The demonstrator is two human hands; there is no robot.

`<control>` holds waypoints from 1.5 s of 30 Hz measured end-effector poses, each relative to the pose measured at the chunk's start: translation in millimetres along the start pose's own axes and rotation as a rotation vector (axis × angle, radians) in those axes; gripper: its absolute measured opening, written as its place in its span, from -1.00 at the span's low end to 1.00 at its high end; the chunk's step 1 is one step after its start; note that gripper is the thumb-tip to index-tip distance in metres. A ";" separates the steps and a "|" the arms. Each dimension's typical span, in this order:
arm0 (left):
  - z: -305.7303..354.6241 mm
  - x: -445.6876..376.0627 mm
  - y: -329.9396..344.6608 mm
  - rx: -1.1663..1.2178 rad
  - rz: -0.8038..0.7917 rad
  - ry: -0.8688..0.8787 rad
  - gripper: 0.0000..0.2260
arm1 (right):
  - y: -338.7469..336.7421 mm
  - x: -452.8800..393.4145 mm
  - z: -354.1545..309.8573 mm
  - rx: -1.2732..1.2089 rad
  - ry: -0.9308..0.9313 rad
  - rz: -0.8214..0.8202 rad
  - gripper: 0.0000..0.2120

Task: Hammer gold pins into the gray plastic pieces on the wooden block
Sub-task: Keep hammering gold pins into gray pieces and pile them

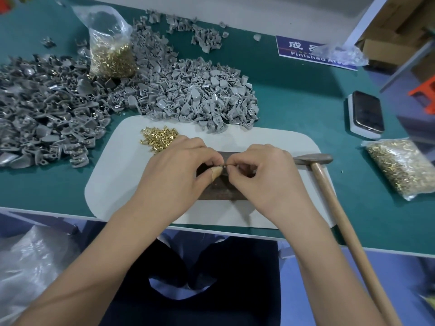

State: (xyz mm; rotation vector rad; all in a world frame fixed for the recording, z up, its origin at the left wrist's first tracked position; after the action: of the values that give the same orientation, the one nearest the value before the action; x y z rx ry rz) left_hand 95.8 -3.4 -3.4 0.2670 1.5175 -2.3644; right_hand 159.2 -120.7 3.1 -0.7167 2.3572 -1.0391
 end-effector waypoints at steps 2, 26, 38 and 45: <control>1.1 0.5 -0.9 -0.018 0.006 -0.001 -0.95 | -3.2 7.8 5.8 -0.125 0.016 0.025 -0.89; 8.3 -0.4 -5.2 -0.128 0.010 0.049 -0.94 | -68.6 83.5 55.4 -0.390 0.256 0.127 -0.78; 13.4 -1.8 -8.2 -0.212 0.026 0.082 -0.94 | -42.8 61.3 13.1 -0.125 0.236 0.118 -0.66; 17.0 -0.8 -10.0 -0.220 0.054 0.111 -0.90 | -46.7 57.5 19.1 -0.009 0.231 0.127 -0.66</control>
State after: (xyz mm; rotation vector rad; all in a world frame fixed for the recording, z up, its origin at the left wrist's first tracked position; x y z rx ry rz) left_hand 93.2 -14.9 12.4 0.3872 1.7807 -2.1500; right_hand 139.7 -193.5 15.9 -0.4640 2.5657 -1.1076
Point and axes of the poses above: each hand's wrist, its own x-axis away from the middle knuckle, its own y-axis out of the palm, z = x × y, the point moved 10 cm from there along -x, towards the middle knuckle, and after that the axes turned 7 degrees about -x, right-handed, at the moved point
